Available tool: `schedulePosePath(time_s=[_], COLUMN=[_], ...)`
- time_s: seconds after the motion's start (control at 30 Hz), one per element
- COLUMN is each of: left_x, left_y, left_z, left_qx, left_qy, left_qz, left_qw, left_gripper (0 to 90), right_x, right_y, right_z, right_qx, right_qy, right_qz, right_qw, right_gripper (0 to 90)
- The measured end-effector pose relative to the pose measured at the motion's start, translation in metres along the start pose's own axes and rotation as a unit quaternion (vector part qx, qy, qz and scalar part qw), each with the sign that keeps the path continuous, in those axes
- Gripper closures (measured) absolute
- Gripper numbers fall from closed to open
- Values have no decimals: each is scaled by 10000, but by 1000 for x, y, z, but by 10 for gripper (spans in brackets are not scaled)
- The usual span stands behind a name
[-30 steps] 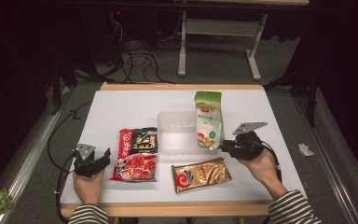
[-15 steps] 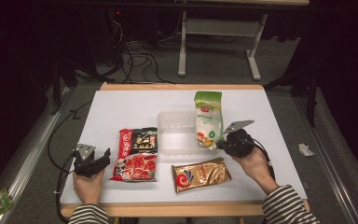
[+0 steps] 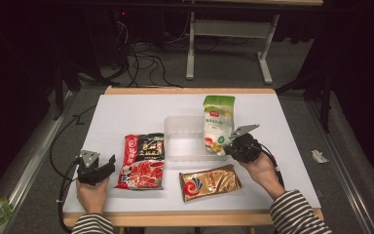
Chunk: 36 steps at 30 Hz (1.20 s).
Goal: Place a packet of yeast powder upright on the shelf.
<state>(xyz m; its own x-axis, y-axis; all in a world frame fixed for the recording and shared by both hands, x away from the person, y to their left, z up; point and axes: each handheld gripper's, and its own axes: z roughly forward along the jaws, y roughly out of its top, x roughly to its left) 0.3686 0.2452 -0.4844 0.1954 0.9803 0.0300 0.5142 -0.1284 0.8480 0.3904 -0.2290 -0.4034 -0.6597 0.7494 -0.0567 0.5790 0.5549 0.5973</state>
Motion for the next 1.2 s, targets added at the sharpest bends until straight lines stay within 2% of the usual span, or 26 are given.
schedulePosePath(time_s=[0.37, 0.5, 0.53, 0.63, 0.73, 0.83, 0.97, 1.0, 1.07, 1.1, 1.13, 1.2], left_x=[-1, 0, 0, 0, 0, 0, 0, 0, 0, 0, 0, 0], left_y=[0, 0, 0, 0, 0, 0, 0, 0, 0, 0, 0, 0], left_z=[0, 0, 0, 0, 0, 0, 0, 0, 0, 0, 0, 1], left_qx=[7, -6, -16, -12, -9, -11, -12, -13, -2, 7, 10, 28], left_qy=[8, 4, 4, -10, -14, -13, -12, -12, -13, -8, -6, -10], left_qz=[20, 19, 5, -18, -20, -19, -21, -20, -12, -5, -12, -3], left_qw=[10000, 10000, 10000, 10000, 10000, 10000, 10000, 10000, 10000, 10000, 10000, 10000], left_gripper=[369, 369, 369, 369, 368, 368, 368, 368, 368, 368, 368, 368], right_x=[1, 3, 0, -3, -4, -4, -5, -5, -3, -2, -2, -2], right_y=[2, 4, 5, 6, 4, 0, -5, -5, -6, -7, -8, -9], right_z=[9, 21, 30, 33, 30, 24, 15, 15, 8, 5, -1, -4], right_qx=[50, 250, 363, 378, 269, 11, -300, -300, -470, -547, -666, -722], right_qy=[-57, -199, -198, -90, -73, 19, 301, 301, 264, 289, 259, 244], right_qz=[-36, -117, -42, 91, 131, 243, 457, 457, 394, 478, 424, 446], right_qw=[10000, 9994, 9991, 9992, 9995, 9997, 9980, 9980, 9978, 9969, 9965, 9961], right_gripper=[900, 900, 900, 900, 900, 875, 793, 793, 781, 778, 760, 751])
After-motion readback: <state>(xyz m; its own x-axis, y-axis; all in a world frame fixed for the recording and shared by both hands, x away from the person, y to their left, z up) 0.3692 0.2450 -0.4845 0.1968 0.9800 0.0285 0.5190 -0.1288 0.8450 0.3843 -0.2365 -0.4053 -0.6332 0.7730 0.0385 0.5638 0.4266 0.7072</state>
